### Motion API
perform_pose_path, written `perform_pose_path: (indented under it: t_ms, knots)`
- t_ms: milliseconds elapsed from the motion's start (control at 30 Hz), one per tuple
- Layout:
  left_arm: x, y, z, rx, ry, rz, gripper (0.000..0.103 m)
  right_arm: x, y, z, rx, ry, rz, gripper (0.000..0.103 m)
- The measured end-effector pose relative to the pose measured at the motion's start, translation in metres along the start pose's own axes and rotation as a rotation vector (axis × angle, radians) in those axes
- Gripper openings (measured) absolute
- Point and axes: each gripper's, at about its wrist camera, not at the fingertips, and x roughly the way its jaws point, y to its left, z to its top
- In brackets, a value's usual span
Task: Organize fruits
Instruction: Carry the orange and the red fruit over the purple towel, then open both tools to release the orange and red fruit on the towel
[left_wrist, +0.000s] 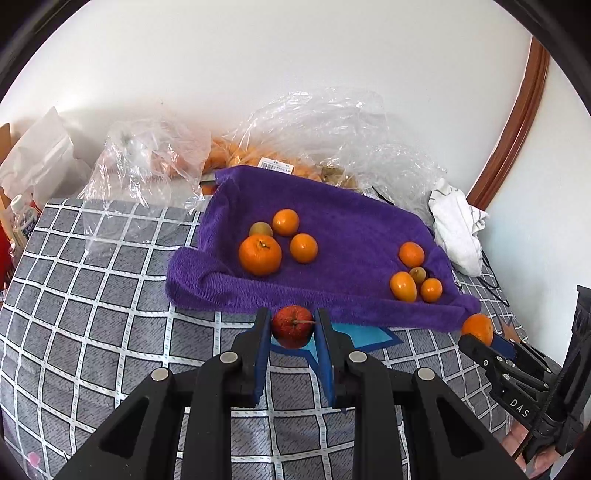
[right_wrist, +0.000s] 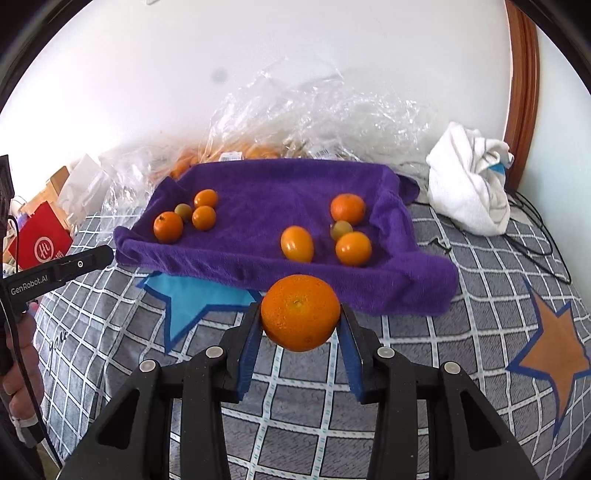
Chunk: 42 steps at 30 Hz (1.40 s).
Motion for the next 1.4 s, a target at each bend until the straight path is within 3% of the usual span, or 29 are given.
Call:
perform_pose_path:
  t_ms: [400, 767, 1133, 1400]
  knots:
    - [0.008, 0.015, 0.026, -0.045, 0.006, -0.012, 0.022, 0.011, -0.008, 0.039, 0.023, -0.032, 0.009, 0.040]
    - [0.041, 0.026, 0.044, -0.066, 0.064, -0.041, 0.022, 0.078, -0.011, 0.074, 0.004, 0.014, 0.017, 0.041]
    - [0.076, 0.018, 0.050, -0.040, 0.120, -0.082, 0.022, 0.130, -0.014, 0.076, 0.002, 0.102, 0.028, 0.041]
    - [0.095, 0.002, 0.046, -0.033, 0.158, -0.096, 0.022, 0.125, -0.014, 0.073, -0.010, 0.095, 0.038, 0.041]
